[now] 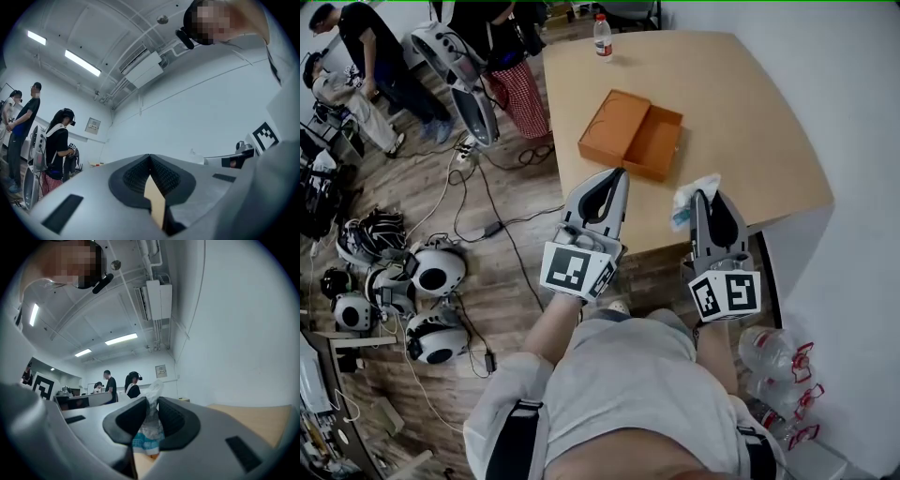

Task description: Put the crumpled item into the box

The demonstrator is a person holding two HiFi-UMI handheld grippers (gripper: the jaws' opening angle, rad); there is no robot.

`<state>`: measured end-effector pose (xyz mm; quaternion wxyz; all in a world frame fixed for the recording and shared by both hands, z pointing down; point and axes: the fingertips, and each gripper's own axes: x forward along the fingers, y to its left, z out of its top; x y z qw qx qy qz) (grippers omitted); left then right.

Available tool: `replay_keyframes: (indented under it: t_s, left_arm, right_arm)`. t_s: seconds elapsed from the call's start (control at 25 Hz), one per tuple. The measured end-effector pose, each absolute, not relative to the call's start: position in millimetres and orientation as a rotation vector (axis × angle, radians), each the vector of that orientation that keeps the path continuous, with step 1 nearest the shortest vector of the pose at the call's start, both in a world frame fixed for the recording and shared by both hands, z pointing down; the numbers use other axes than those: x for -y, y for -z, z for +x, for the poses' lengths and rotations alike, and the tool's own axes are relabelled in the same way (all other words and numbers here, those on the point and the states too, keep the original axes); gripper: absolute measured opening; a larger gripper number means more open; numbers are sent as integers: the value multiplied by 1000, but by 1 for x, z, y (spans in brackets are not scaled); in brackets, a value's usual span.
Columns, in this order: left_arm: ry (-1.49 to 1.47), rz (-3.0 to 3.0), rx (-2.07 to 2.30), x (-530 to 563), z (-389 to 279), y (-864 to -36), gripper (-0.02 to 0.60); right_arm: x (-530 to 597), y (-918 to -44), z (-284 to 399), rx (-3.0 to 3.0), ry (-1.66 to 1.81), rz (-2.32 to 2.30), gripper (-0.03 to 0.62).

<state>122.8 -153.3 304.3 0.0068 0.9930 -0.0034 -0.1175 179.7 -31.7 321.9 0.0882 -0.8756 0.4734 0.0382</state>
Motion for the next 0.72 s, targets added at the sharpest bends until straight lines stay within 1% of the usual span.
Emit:
replay_keyframes:
  t_s: [0.4,0.72]
  left_arm:
    - [374,3094,52,166,133,-306,14]
    - [366,3106,149,176,160,-308,14]
  right_arm:
    - [44,-325,191,-1432,-105,-2587,75]
    - [58,-326,230,-1498,-97,-2535,75]
